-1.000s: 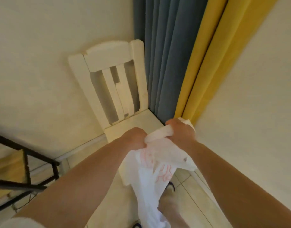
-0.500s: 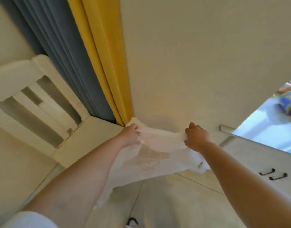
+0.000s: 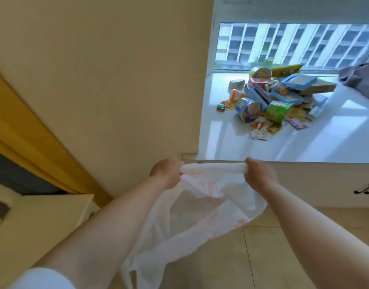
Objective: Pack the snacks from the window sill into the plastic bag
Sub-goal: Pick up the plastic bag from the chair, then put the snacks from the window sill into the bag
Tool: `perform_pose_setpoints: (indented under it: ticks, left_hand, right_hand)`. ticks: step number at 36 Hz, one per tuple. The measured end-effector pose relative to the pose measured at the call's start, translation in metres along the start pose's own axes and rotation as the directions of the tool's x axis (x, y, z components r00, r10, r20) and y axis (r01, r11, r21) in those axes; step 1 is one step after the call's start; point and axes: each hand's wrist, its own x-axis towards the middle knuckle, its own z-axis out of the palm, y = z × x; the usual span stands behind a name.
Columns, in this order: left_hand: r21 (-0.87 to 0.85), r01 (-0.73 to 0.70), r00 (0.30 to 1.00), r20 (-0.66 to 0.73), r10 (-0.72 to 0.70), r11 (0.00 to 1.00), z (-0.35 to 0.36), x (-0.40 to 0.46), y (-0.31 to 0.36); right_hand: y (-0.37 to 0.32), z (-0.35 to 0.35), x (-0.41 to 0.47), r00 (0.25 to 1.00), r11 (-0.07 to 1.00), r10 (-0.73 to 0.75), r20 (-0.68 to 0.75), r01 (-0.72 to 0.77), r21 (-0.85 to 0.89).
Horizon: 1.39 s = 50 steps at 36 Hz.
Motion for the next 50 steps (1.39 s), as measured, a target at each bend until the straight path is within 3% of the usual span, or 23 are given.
perform_pose_setpoints:
  ticks: [10,22,32,39,45,47,50]
  left_hand:
    - [-0.337,-0.093,0.991,-0.118,0.056,0.937,-0.020,0.088,0.106]
    - [-0.189,-0.251,0.961,-0.170,0.221,0.949,-0.032,0.250,0.159]
    - [0.081,-0.361,0.917,-0.152,0.369,0.929,-0.044,0.370,0.201]
    - [0.228,-0.323,0.932,-0.093,0.351,0.918,-0.007,0.438,0.217]
    - [0.370,-0.357,0.934,0.152,0.323,0.858,0.034,0.468,0.222]
    - [0.368,-0.382,0.918,0.254,0.303,0.848,0.045,0.471,0.223]
    - [0.262,-0.380,0.880,0.397,0.260,0.887,0.059,0.474,0.224]
  right_hand:
    - [0.096,-0.019,0.047,0.950,0.946,0.225,-0.215,-0.161,0.280]
    - [0.157,-0.028,0.155,0.944,0.944,0.288,-0.160,-0.252,0.213]
    - [0.191,-0.019,0.238,0.915,0.924,0.378,-0.138,-0.364,0.120]
    - [0.233,0.005,0.304,0.941,0.941,0.337,0.005,-0.337,0.036]
    - [0.260,0.035,0.340,0.960,0.991,0.100,0.263,-0.071,-0.117]
    - [0.262,0.046,0.346,0.936,0.996,0.023,0.352,0.007,-0.084]
    - [0.263,0.059,0.355,0.884,1.000,0.011,0.467,-0.020,0.014]
